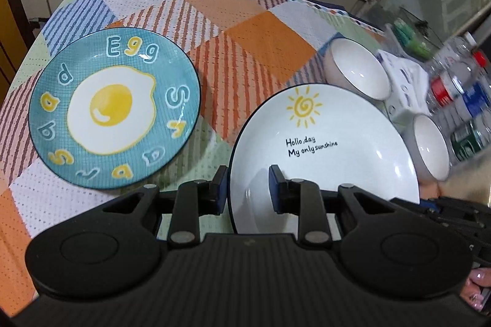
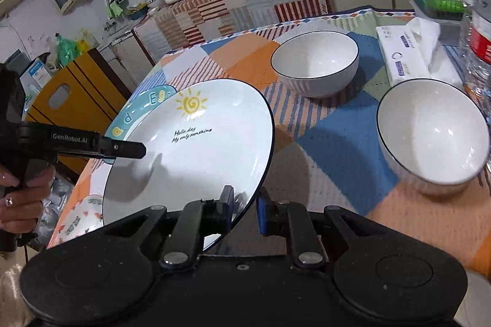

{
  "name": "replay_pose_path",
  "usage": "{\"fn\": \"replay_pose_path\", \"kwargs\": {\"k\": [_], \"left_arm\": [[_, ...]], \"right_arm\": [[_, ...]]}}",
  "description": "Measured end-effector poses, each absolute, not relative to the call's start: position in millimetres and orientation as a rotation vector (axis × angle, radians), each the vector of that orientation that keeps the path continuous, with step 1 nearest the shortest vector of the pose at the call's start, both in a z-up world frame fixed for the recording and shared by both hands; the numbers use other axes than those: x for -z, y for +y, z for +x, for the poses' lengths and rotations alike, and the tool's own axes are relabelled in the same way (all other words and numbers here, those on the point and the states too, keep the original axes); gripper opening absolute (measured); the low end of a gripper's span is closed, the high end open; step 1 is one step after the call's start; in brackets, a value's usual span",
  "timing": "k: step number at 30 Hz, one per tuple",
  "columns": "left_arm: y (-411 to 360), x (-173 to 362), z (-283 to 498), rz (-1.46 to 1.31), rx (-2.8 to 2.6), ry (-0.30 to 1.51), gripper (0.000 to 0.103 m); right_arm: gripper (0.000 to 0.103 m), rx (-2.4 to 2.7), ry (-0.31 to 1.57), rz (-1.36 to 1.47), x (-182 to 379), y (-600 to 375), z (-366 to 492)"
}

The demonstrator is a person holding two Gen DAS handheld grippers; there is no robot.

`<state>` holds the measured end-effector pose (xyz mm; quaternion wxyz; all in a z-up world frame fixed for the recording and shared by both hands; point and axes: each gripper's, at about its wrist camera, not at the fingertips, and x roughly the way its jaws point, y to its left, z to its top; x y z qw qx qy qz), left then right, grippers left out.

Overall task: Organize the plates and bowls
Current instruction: 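Lift the sun plate with both grippers and set it down near the bowls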

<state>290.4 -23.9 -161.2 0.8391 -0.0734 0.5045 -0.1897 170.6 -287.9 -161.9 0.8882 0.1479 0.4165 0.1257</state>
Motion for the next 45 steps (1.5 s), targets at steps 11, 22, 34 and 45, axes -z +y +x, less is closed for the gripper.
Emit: {"fn": "replay_pose_path", "kwargs": {"k": [11, 22, 34, 45], "left_arm": [[-37.5, 190.7, 315.8, -0.152, 0.374, 1.108, 0.025], [-44.9, 204.1, 313.8, -0.108, 0.375, 1.095, 0.025], [-49.7, 189.7, 291.7, 0.034, 0.418, 1.111, 0.024], [-23.4, 132.4, 248.2, 0.025, 0.521, 1.061, 0.025]], "right_arm": [[0.022, -0.192, 0.965, 0.3, 185.5, -290.2, 211.9], [0.027, -0.08, 0.988, 0.178, 189.5, -273.6, 223.7], [0.035, 0.006, 1.039, 0.135, 192.1, -265.5, 226.3], [0.044, -0.1, 0.944, 0.177, 141.4, -268.0, 171.7]]}}
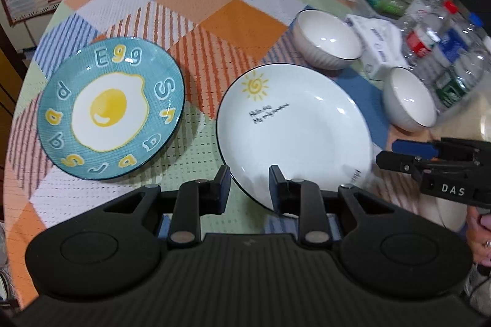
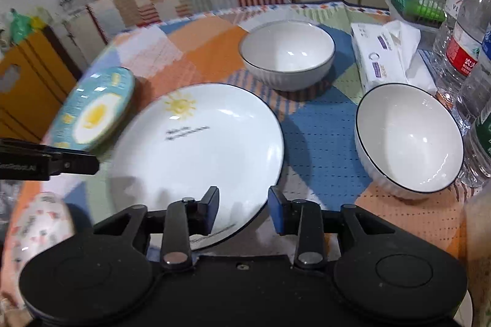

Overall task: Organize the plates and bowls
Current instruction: 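Lift the sun plate with both grippers and set it down near the bowls, then move both grippers to the bunny plate rim and close them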

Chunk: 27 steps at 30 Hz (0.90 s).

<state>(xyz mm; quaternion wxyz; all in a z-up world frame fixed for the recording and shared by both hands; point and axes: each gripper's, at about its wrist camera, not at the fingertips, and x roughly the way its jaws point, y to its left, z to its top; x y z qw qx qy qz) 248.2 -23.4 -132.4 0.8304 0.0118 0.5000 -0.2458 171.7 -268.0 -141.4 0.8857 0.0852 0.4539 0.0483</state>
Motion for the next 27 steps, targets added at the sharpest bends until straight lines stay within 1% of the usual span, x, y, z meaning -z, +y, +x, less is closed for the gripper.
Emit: {"fn": "replay_pose_path", "kwargs": {"k": [1, 6, 11, 13, 18, 20, 22, 23, 24, 27], "left_arm": [[-22.5, 126.5, 243.1, 0.036, 0.527, 1.054, 0.027], [-20.2, 103.5, 220.5, 0.114, 0.542, 1.036, 0.03], [-14.3, 85.3, 200.6, 0.149, 0.541, 1.032, 0.035], [-11.8, 78.8, 193.0, 0.134, 0.555, 1.053, 0.04], [-6.4, 59.3, 161.2, 0.152, 0.591, 1.072, 0.041], [-2.9, 50.7, 146.5, 0.177, 0.592, 1.058, 0.045], [2.0, 44.6, 134.2, 0.199, 0.586, 1.045, 0.052], [5.1, 42.5, 129.5, 0.205, 0.582, 1.04, 0.053], [8.7, 41.3, 124.8, 0.21, 0.575, 1.038, 0.055], [20.8, 41.8, 114.0, 0.215, 0.556, 1.045, 0.06]], "right_arm": [[0.044, -0.111, 0.935, 0.176, 136.3, -267.0, 167.1], [0.053, -0.157, 0.896, 0.148, 108.4, -259.6, 143.8], [0.053, -0.175, 0.836, 0.051, 81.9, -247.5, 120.2], [0.053, -0.197, 0.817, 0.032, 71.4, -242.5, 110.0], [0.054, -0.215, 0.747, -0.005, 46.7, -231.4, 82.3], [0.054, -0.219, 0.727, -0.018, 40.0, -228.9, 73.3], [0.055, -0.229, 0.714, -0.019, 36.0, -226.3, 65.1], [0.058, -0.235, 0.714, -0.017, 35.0, -224.5, 62.4], [0.063, -0.247, 0.716, -0.013, 34.4, -223.4, 59.1], [0.067, -0.302, 0.718, -0.032, 36.5, -217.0, 50.4]]}}
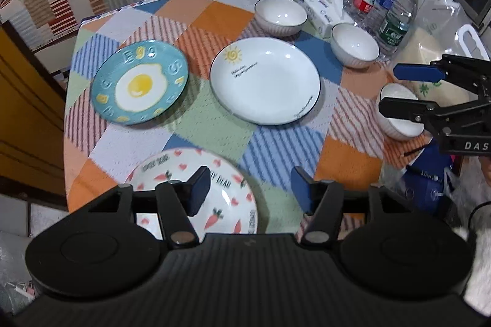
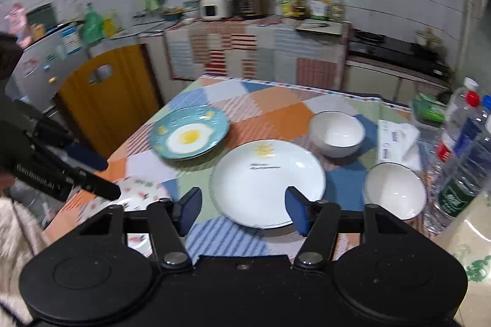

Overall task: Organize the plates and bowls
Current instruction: 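Move both grippers to the bunny plate rim and close them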

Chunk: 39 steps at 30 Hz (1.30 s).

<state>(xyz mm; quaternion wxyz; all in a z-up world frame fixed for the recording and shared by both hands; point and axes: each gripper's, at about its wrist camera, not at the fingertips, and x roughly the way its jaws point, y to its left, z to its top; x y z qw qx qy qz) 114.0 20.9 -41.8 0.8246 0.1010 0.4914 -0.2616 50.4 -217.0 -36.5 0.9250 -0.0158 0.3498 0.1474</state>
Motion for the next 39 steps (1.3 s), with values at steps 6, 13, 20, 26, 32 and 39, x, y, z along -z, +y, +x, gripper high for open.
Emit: {"fn": "replay_pose_path", "kwargs": {"k": [6, 13, 20, 26, 32, 39], "left_arm": [[44.5, 55.7, 99.3, 0.252, 0.531, 1.077, 0.073], [64.9, 77.7, 92.6, 0.287, 0.508, 1.15, 0.081], [82.8, 99.3, 98.7, 0.282, 0.452, 1.198, 0.086], [101.9, 117.5, 117.7, 0.274, 0.388, 1.238, 0.088], [123.3, 135.0, 143.6, 0.235, 0.304, 1.233, 0.088], [134.8, 165.4, 167.4, 0.2, 0.261, 1.309, 0.085]], "right_arm": [[0.072, -0.386, 0.733, -0.005, 45.8, -207.4, 44.0], [0.076, -0.463, 0.755, -0.089, 58.5, -179.4, 42.6], [0.085, -0.612, 0.753, -0.176, 87.2, -148.4, 45.7], [0.085, -0.672, 0.788, -0.106, 124.1, -138.8, 66.3], [0.087, -0.66, 0.729, 0.031, 148.6, -140.5, 86.2], [0.086, -0.634, 0.919, 0.084, 170.2, -129.1, 118.8]]}}
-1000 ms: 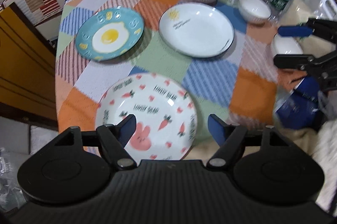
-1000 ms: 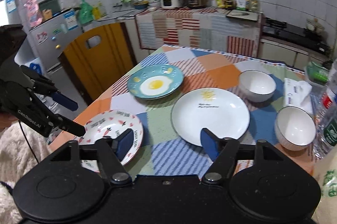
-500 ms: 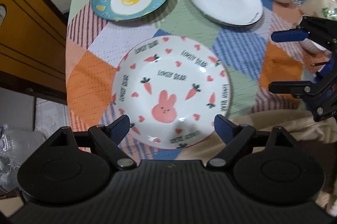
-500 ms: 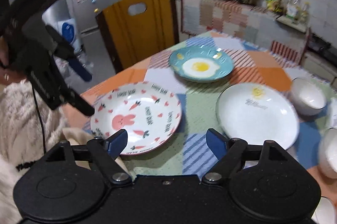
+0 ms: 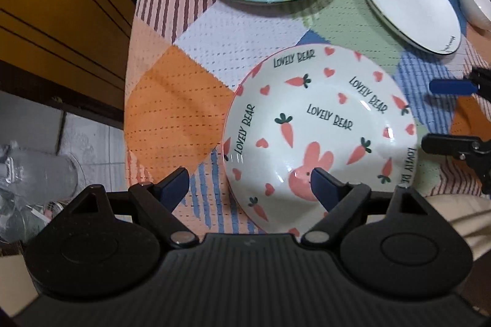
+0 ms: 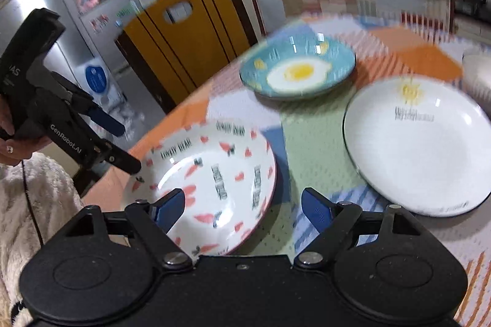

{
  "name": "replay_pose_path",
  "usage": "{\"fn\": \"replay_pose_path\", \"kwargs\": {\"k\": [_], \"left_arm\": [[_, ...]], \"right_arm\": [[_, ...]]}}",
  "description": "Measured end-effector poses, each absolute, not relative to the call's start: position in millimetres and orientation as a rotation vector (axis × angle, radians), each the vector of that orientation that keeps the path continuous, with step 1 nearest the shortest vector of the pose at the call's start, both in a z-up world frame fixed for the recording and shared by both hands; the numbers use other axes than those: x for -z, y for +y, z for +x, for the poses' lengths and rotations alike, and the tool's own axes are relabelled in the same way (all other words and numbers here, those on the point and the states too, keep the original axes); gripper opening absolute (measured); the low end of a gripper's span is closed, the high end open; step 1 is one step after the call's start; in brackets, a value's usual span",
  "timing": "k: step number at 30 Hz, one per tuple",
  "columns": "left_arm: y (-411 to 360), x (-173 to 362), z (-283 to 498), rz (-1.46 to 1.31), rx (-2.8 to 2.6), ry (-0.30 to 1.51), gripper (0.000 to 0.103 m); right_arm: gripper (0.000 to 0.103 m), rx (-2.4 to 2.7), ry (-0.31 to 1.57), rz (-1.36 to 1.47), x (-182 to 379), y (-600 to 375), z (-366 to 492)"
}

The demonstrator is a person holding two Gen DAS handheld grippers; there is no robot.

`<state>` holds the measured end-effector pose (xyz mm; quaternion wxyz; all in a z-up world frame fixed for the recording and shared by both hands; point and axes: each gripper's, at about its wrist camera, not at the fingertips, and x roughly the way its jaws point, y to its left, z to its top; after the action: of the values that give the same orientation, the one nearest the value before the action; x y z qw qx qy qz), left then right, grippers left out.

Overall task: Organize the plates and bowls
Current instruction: 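Move both grippers to the bunny plate rim and close them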

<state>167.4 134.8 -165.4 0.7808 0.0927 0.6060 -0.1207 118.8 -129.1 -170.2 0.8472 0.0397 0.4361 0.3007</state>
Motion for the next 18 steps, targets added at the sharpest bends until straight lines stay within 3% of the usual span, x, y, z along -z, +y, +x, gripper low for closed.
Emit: {"fn": "replay_pose_path", "kwargs": {"k": [4, 11, 14, 18], "left_arm": [[138.6, 181.0, 174.0, 0.179, 0.229, 1.343, 0.083], [138.7, 205.1, 176.3, 0.208, 0.18, 1.368, 0.074], [138.8, 210.0, 174.3, 0.197, 0.211, 1.37, 0.065], [134.9, 206.8, 169.4, 0.178, 0.253, 1.346, 0.04]], "right_arm": [[0.085, -0.628, 1.009, 0.141, 183.7, -125.4, 122.5], [0.065, -0.616, 1.133, 0.223, 212.6, -114.9, 128.4], [0.058, -0.611, 1.128, 0.262, 216.2, -113.5, 126.0], [0.037, -0.596, 1.139, 0.317, 221.8, -110.6, 125.4]]}}
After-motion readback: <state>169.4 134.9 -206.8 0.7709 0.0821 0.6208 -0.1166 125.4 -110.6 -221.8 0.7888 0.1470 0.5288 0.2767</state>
